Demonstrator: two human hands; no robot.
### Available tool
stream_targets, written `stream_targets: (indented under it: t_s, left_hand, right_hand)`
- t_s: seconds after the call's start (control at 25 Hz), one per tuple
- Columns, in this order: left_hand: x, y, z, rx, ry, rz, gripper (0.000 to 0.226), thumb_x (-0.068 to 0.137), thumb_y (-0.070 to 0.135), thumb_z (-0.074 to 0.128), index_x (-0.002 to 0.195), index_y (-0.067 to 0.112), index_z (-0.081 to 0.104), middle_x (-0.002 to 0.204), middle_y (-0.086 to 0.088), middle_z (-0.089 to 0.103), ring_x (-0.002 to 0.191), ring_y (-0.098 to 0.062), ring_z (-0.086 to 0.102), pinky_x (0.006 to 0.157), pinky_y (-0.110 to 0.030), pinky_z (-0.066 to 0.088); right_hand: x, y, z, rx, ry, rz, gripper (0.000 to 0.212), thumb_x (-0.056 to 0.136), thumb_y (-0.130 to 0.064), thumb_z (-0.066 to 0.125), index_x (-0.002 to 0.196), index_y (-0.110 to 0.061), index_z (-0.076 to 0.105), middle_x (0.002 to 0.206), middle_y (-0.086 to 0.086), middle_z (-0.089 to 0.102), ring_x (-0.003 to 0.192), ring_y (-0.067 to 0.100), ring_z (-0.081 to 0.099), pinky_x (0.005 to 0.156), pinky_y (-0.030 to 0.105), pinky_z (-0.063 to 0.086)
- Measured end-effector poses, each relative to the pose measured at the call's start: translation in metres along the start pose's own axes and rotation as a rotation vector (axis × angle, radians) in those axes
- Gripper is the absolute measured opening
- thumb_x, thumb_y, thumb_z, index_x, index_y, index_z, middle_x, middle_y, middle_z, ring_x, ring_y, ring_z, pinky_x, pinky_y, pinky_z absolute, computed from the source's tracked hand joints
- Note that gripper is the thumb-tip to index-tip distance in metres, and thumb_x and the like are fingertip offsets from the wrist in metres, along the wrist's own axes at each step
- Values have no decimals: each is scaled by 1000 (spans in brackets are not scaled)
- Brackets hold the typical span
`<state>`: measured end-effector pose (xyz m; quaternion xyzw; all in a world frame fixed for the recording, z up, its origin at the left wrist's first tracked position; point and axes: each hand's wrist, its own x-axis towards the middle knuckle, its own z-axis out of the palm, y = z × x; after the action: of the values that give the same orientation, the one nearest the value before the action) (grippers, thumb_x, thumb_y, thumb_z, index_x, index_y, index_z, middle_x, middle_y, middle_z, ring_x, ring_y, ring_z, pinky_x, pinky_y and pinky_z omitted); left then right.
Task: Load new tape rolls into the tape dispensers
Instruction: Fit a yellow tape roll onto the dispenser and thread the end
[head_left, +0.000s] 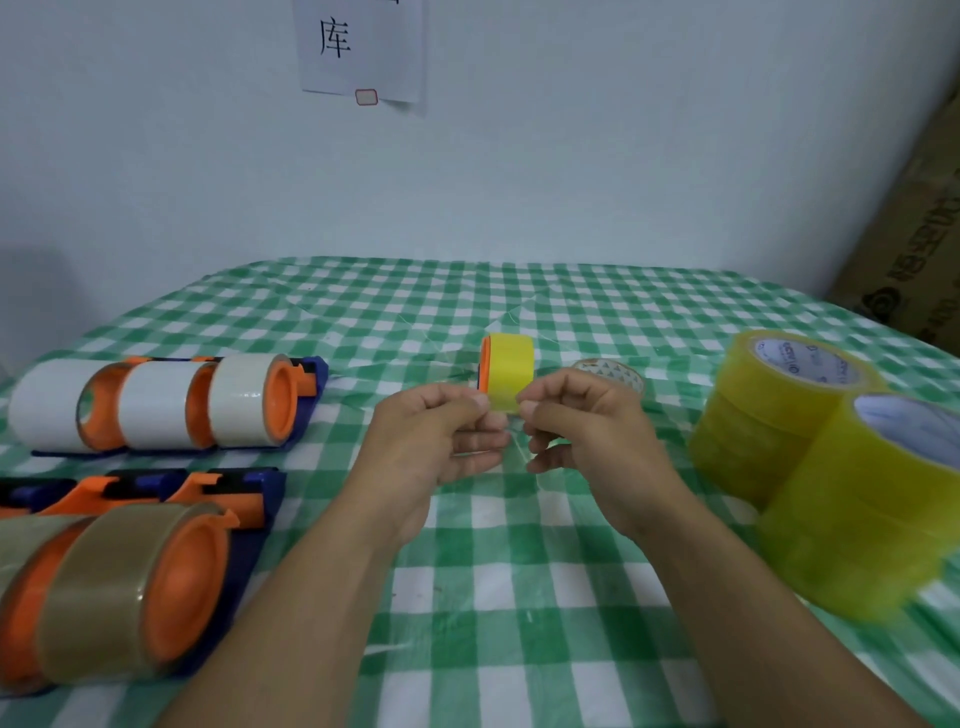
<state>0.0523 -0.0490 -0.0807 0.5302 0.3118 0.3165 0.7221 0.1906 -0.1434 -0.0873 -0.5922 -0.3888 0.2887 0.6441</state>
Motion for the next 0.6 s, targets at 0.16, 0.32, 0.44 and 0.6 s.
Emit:
stream_targets:
  t_s: [0.16, 0.32, 0.44, 0.6]
  left_hand:
    - [-1, 1, -3, -102, -16, -42, 12, 95, 6, 62, 100, -3, 69, 84, -16, 75, 71, -22, 74, 62, -30, 61]
    - [-1, 1, -5, -152, -31, -56, 16, 95, 6, 60, 101, -5, 70, 84, -17, 75, 72, -22, 74, 63, -29, 60]
    - [0, 1, -6, -163, -30, -55, 16, 95, 7, 60, 99, -4, 71, 84, -17, 75, 74, -22, 75, 64, -29, 60]
    - [0, 1, -8, -185, -29, -66, 18, 93, 7, 62, 100, -6, 71, 83, -16, 74, 72, -20, 74, 64, -28, 60]
  right_hand:
    - [1, 6, 4, -9, -33, -101, 12, 93, 7, 62, 93, 0, 72, 70, 10, 65, 66, 17, 62, 65, 31, 60]
    - [-1, 7, 3, -32, -99, -135, 19, 96, 7, 58, 97, -1, 75, 86, 16, 76, 77, 22, 72, 76, 30, 61]
    - [-2, 7, 1, -66, -115, -152, 22, 91, 10, 63, 99, -6, 76, 94, 17, 77, 87, 28, 73, 82, 31, 61]
    - [0, 14, -1, -252, -133, -300, 18, 89, 1, 71, 104, -6, 79, 94, 12, 73, 88, 21, 70, 81, 29, 60]
